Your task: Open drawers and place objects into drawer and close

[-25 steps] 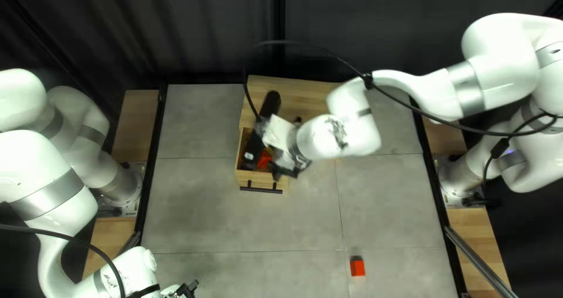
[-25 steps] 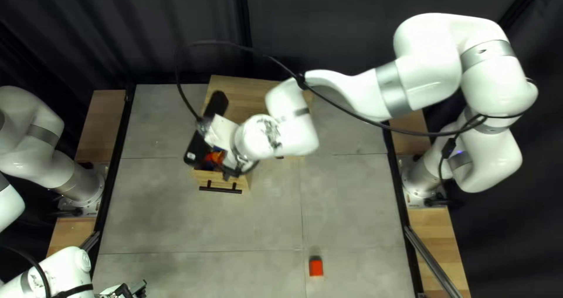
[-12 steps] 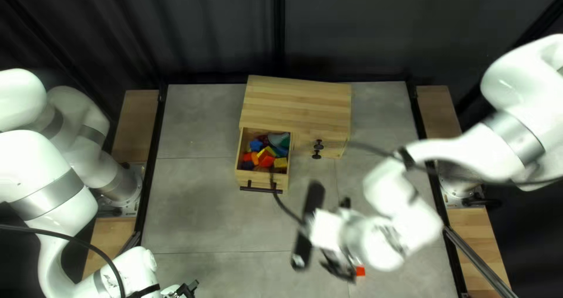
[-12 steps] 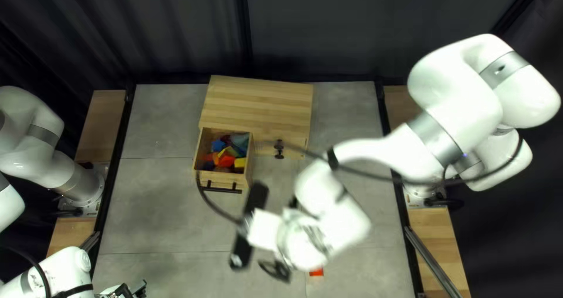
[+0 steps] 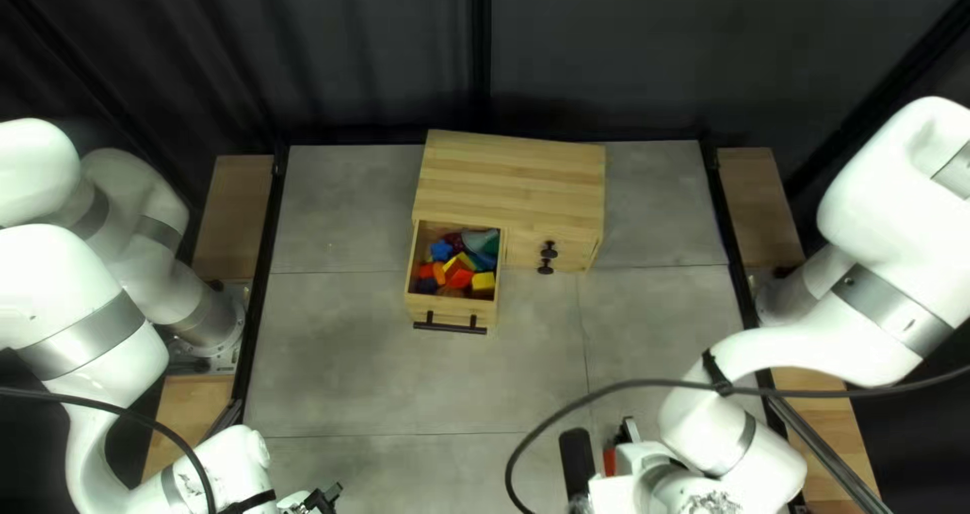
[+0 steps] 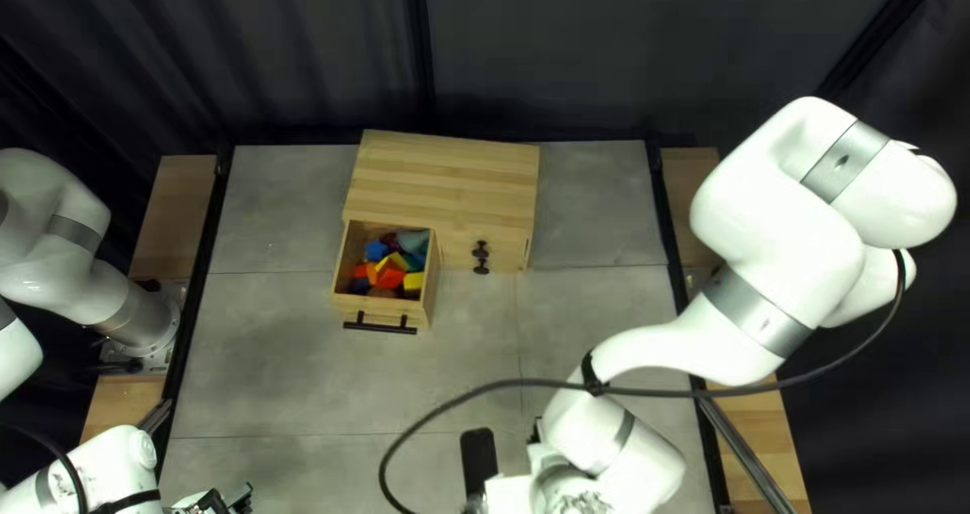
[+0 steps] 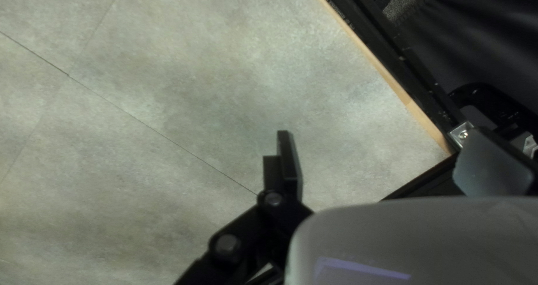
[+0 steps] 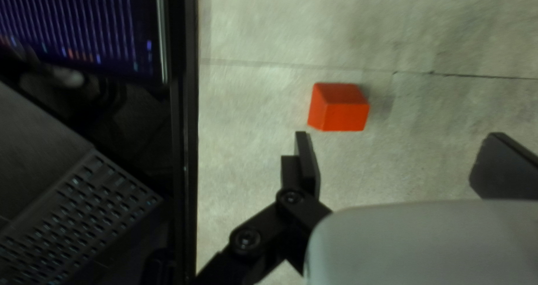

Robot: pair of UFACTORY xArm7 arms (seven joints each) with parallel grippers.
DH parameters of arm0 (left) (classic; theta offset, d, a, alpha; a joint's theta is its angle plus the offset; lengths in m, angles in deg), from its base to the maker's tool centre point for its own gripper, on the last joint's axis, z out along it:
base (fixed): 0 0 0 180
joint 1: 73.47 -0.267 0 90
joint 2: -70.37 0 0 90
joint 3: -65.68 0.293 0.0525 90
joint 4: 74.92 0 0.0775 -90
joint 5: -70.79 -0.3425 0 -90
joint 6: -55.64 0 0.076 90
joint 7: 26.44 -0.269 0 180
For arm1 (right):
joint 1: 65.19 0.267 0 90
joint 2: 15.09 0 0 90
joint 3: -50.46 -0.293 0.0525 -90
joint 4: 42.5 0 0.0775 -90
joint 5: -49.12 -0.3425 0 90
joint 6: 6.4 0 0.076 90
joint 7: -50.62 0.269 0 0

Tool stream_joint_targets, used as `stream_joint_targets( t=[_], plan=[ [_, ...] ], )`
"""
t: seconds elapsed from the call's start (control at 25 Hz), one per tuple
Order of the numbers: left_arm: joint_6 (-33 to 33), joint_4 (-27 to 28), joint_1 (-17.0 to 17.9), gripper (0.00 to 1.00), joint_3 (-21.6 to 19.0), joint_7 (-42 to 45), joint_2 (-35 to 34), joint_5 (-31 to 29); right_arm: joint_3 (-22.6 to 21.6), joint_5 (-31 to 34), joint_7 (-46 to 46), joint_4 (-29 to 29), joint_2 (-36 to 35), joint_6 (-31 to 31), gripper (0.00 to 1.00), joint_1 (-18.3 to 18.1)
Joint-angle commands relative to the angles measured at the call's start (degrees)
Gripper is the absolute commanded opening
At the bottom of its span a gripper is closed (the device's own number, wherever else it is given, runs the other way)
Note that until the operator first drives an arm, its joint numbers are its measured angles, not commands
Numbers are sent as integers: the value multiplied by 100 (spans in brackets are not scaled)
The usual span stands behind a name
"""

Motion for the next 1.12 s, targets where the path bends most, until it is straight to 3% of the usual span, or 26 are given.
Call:
stream_joint_targets(
  t=[0.04,0.6,0.68,0.72,0.76,0.8,0.84,1.12],
  plan=[
    [0,0,0,100,0,0,0,0,28,-34,-104,-359,5,430,100,-98],
    [0,0,0,100,0,0,0,0,113,-47,-248,-914,-228,1518,100,-294],
    [0,0,0,100,0,0,0,0,113,-62,-253,-939,-260,1589,95,-305],
    [0,0,0,100,0,0,0,0,113,-67,-253,-950,-279,1621,87,-308],
    [0,0,0,100,0,0,0,0,112,-71,-255,-955,-287,1636,65,-311],
    [0,0,0,100,0,0,0,0,117,-71,-250,-952,-319,1662,21,-314],
    [0,0,0,100,0,0,0,0,121,-69,-248,-940,-336,1659,5,-314],
    [0,0,0,100,0,0,0,0,103,-184,-314,-782,-212,1311,2,-341]
  ],
)
